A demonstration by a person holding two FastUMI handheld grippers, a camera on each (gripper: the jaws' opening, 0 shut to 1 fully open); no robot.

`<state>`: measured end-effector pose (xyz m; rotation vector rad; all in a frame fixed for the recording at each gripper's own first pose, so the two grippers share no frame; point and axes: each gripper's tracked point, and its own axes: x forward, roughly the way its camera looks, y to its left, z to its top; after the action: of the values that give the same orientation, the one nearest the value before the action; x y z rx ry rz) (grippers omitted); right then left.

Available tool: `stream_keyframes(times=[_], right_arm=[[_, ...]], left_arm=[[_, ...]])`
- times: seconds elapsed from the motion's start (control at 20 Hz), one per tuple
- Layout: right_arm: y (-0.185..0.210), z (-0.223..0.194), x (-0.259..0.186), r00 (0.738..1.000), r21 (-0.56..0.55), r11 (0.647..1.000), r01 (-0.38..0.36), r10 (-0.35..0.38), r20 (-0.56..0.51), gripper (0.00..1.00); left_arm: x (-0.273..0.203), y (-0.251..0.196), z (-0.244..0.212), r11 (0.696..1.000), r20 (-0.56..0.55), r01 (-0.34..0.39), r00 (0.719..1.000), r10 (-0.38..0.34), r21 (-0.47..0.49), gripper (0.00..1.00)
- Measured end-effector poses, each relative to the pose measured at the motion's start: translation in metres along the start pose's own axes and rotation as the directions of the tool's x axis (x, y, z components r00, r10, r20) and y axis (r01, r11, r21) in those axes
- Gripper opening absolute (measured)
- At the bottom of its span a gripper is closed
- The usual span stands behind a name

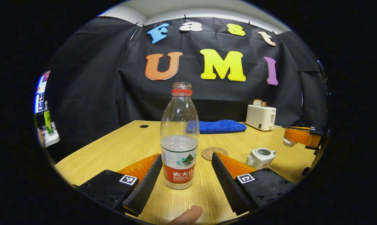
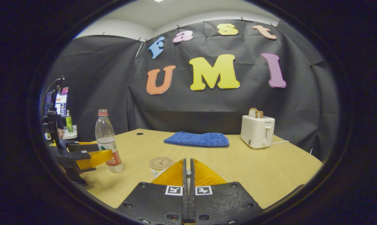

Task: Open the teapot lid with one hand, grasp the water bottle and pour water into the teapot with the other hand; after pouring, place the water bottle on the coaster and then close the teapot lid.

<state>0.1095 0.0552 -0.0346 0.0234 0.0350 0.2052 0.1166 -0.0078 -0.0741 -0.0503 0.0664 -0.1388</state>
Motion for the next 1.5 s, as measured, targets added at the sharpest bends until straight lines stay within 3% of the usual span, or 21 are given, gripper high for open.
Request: stream_keyframes(times=[0.15,0.3,0.55,0.8,1.15,1.3,1.5], right_arm=[[0.001,-0.005,-0.002,1.000,-0.024,1.000,-0.003,0.003,-0.003,0.00],[-0.001,-0.005,-0.004,1.000,-0.034,0.999,-0.005,0.006,0.004,0.00],[-0.010,-0.006,-0.006,1.000,-0.019,1.000,0.005,-0.005,0.009,0.00],[-0.019,-0.011,-0.009,1.000,-0.035,0.999,0.027,-0.027,0.004,0.00],[-0.024,-0.007,-0.023,0.999,-0.042,0.999,0.029,-0.028,0.018,0.00],[-0.026,-0.008,-0.029,0.999,-0.043,0.999,0.032,-0.031,0.020,0.00],[-0.030,-0.013,-0.033,1.000,-0.028,0.999,0.026,-0.026,0.003,0.00]], left_arm=[[0.012,0.003,0.004,0.999,0.013,0.004,1.000,-0.003,-0.033,0.99],[0.023,0.010,0.010,1.000,0.039,-0.009,0.999,0.009,-0.006,0.98],[0.033,0.011,0.003,1.000,0.012,0.003,1.000,-0.003,-0.007,0.85],[0.027,0.005,0.006,1.000,0.004,0.012,1.000,-0.012,0.006,0.79],[0.012,-0.001,0.016,0.990,-0.037,-0.030,0.999,0.035,0.139,0.76],[0.011,-0.001,0.019,0.961,-0.038,-0.076,0.995,0.089,0.265,0.77],[0.014,-0.012,0.019,0.869,-0.029,-0.092,0.992,0.121,0.487,0.76]])
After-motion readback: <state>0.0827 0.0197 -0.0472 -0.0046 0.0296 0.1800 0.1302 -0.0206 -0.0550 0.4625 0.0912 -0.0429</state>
